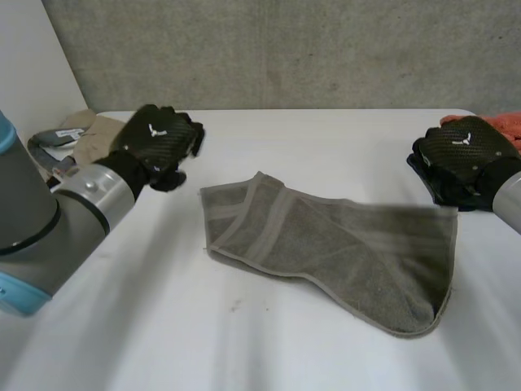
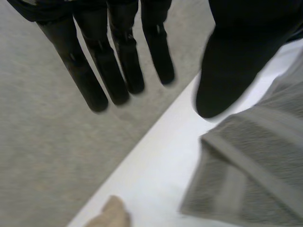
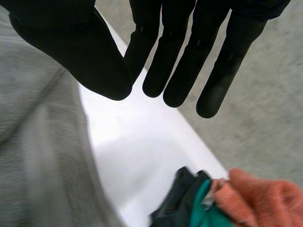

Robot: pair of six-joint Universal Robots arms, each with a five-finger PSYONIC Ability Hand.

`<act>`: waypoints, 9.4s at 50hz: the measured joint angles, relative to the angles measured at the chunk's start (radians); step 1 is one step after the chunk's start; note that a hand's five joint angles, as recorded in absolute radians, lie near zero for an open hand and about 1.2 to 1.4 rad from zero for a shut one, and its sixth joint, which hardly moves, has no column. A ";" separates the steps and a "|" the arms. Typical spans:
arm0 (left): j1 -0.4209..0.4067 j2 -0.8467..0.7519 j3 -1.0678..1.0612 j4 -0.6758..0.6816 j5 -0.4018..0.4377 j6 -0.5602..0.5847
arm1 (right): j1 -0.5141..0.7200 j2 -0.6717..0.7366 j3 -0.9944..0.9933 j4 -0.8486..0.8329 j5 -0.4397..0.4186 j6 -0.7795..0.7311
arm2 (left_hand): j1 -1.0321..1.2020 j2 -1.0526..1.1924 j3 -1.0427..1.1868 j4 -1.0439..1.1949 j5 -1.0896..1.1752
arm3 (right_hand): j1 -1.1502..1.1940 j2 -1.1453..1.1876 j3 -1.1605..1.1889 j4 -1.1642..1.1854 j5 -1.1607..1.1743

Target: Fold the laundry.

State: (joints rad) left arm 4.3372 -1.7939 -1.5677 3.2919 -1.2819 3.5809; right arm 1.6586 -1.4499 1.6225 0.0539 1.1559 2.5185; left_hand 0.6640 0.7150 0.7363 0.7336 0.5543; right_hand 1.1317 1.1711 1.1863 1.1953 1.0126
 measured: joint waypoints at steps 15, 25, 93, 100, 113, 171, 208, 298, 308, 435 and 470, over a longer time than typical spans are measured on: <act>-0.176 -0.366 0.053 0.019 0.121 -0.046 | 0.035 0.092 0.064 -0.017 0.007 -0.012 | -0.164 -0.203 -0.217 -0.229 -0.225 | 0.000 0.000 -0.001 -0.001 -0.001; -0.194 -0.463 0.152 0.077 0.112 -0.044 | 0.016 0.095 0.138 -0.047 0.004 -0.023 | -0.042 -0.100 -0.124 -0.116 -0.111 | -0.004 -0.088 -0.103 -0.111 -0.103; -0.001 -0.071 0.081 -0.030 -0.083 -0.051 | -0.064 0.296 0.220 -0.264 -0.008 -0.123 | 0.490 0.481 0.456 0.464 0.413 | -0.038 -0.033 -0.060 -0.068 -0.061; 0.019 0.019 0.066 -0.071 -0.083 -0.049 | -0.061 0.222 0.172 -0.270 0.046 -0.114 | 0.490 0.481 0.456 0.464 0.413 | -0.026 0.007 0.000 0.000 -0.018; 0.101 0.348 0.117 -0.265 -0.080 -0.034 | -0.069 -0.185 -0.169 0.148 0.140 -0.113 | 0.490 0.482 0.456 0.464 0.413 | -0.026 0.007 0.004 0.001 -0.017; -0.022 -0.032 -0.252 -0.136 -0.228 -0.224 | 0.192 0.147 -0.178 0.011 0.371 -0.142 | -0.156 -0.205 -0.225 -0.214 -0.209 | -0.026 0.007 0.004 0.004 0.001; -0.099 0.128 -0.216 -0.140 -0.361 -0.195 | 0.149 -0.002 -0.108 -0.017 0.350 -0.152 | 0.477 0.477 0.450 0.463 0.423 | -0.026 0.007 0.004 0.004 0.001; 0.117 0.004 -0.271 -0.128 -0.200 0.304 | 0.167 0.306 -0.039 0.017 0.361 -0.175 | 0.477 0.484 0.459 0.468 0.433 | -0.026 0.010 0.008 0.005 0.007; 0.133 0.243 -0.376 -0.598 -0.199 0.506 | 0.043 -0.030 0.176 0.423 0.356 -0.484 | 0.477 0.484 0.459 0.468 0.433 | -0.026 0.010 0.008 0.005 0.007; -0.044 0.033 -0.162 0.132 -0.308 0.192 | 0.699 0.455 0.040 -0.531 0.055 -0.220 | -0.465 -0.500 -0.517 -0.522 -0.505 | -0.876 -0.904 -0.911 -0.918 -0.918; -0.297 -0.161 -0.022 0.131 -0.344 0.170 | 0.270 0.243 0.226 -0.386 0.288 -0.195 | -0.465 -0.500 -0.517 -0.522 -0.505 | -0.037 0.002 0.001 0.001 -0.009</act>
State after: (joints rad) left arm 4.0403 -1.9554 -1.5897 3.4230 -1.6257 3.7507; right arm 1.9281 -1.2068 1.8489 -0.3321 1.4441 2.3230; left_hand 0.1990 0.2149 0.2192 0.2118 0.0491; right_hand 1.0944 1.1727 1.1870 1.1965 1.0035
